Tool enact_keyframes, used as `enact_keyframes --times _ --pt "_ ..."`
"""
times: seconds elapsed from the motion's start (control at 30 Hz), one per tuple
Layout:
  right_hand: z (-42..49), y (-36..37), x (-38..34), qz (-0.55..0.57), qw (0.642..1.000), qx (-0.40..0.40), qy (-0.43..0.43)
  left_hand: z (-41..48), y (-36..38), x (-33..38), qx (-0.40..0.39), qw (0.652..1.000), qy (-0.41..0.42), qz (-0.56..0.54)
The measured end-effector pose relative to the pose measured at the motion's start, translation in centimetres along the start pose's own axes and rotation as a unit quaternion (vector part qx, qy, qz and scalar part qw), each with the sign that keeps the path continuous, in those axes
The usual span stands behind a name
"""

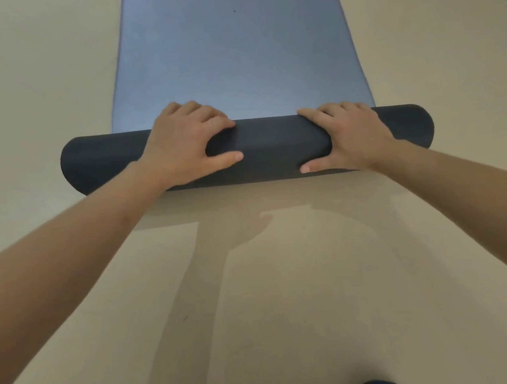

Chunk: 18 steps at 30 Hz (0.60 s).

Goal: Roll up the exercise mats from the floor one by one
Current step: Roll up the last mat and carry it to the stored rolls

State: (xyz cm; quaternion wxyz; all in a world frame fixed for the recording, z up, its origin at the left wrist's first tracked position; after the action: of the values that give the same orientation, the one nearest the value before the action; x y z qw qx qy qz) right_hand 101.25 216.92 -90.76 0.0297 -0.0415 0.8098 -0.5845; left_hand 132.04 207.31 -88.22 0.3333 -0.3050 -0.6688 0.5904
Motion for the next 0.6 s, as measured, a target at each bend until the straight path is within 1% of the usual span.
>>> enact_keyframes --times 0.03,0.17,0.23,0.3,0.43,0.6 --pt "0.6 -0.5 0.2 0.012 1.000 -0.019 0.001 -0.3 0.3 0.6 -0.001 1.000 -0.003 0.018" --pt "2.7 -2.0 0.8 0.080 0.994 -0.074 0.004 -0.2 2.1 1.4 -0.076 0.991 -0.074 0.075" --pt "3.5 -2.8 1.0 0.107 0.990 -0.092 0.007 0.4 2.4 0.8 -0.091 0.989 -0.085 0.081" --pt "4.1 -3.6 1.0 0.120 0.987 -0.109 0.011 1.3 1.9 0.1 -0.102 0.988 -0.092 0.064" --pt "3.8 -4.4 0.2 0.128 0.986 -0.106 0.007 2.5 0.6 -1.1 -0.131 0.985 -0.095 0.055" --pt "0.7 -4.4 -2.7 0.139 0.984 -0.114 -0.013 -1.1 -0.3 -0.5 -0.161 0.981 -0.090 0.049"
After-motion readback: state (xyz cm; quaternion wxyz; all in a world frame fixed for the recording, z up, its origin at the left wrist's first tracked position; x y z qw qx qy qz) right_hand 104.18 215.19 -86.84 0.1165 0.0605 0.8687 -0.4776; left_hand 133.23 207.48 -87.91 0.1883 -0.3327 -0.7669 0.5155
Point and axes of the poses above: each hand's wrist, its own z-axis towards the middle knuckle, its own y-axis out of the palm, x = y × z, the point moved 1 cm from there along z, towards the middle knuckle, and after that the axes turned 11 degrees about -x, right-handed, at the moved point
